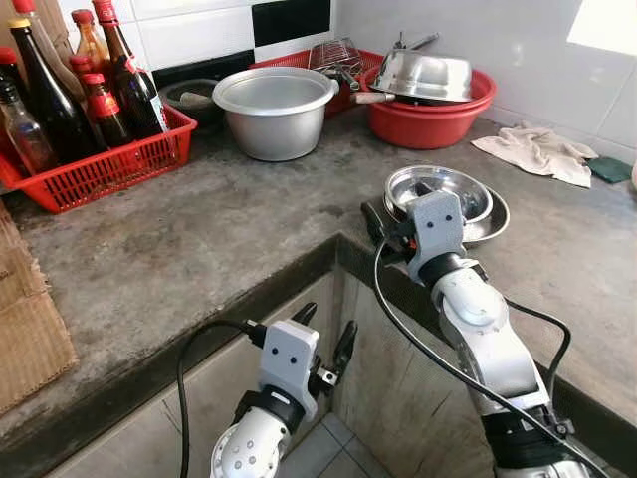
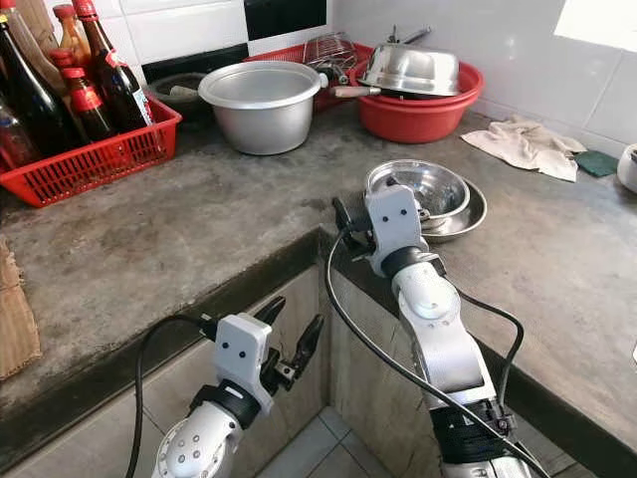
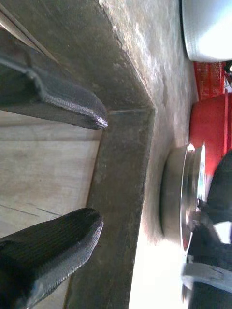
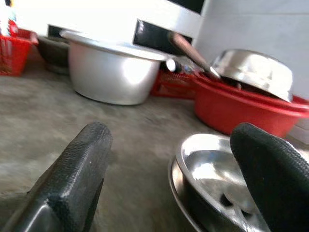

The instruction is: Kitchen organization

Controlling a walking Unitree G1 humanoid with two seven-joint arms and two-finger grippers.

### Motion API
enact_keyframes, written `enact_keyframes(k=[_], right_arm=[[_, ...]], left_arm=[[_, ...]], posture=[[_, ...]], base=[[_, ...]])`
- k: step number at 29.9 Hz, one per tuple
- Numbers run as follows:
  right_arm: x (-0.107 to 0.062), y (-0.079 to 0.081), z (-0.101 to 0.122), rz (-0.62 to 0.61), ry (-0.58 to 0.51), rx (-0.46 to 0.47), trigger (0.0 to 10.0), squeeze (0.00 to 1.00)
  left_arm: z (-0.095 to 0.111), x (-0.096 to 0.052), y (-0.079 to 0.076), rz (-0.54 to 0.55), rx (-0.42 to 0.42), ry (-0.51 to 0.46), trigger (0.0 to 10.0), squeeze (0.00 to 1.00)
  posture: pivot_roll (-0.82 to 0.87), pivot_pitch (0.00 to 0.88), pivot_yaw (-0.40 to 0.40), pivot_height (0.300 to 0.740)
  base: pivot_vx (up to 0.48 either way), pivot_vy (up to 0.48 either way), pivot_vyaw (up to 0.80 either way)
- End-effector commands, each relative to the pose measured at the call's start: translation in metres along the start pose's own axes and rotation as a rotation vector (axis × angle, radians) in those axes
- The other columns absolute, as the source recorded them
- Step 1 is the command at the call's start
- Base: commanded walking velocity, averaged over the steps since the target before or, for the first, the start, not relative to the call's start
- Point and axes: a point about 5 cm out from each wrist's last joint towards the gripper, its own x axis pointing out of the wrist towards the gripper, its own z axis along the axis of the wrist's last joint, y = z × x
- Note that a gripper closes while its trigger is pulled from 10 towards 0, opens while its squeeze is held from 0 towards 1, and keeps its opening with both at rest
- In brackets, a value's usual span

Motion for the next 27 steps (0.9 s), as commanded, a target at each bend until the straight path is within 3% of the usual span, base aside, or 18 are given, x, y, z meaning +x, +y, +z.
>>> enact_keyframes(k=[1,11,27], right_arm=[[-0.003,-0.003,-0.01,-0.021,0.038,0.0,10.0,0.0],[-0.01,-0.008,-0.026,-0.073,0.085,-0.023,10.0,0.0],[-0.002,-0.018,-0.016,-0.119,0.021,-0.046,10.0,0.0]], left_arm=[[0.007,0.001,-0.004,-0.032,-0.006,-0.034,10.0,0.0],[0.011,0.002,-0.006,-0.06,-0.002,-0.054,10.0,0.0],[0.012,0.002,-0.007,-0.067,0.0,-0.054,10.0,0.0]], posture=[[0.04,0.081,-0.042,0.74],[0.04,0.082,-0.037,0.74],[0.04,0.085,-0.036,0.74]], base=[[0.0,0.0,0.0],[0.0,0.0,0.0],[0.0,0.0,0.0]])
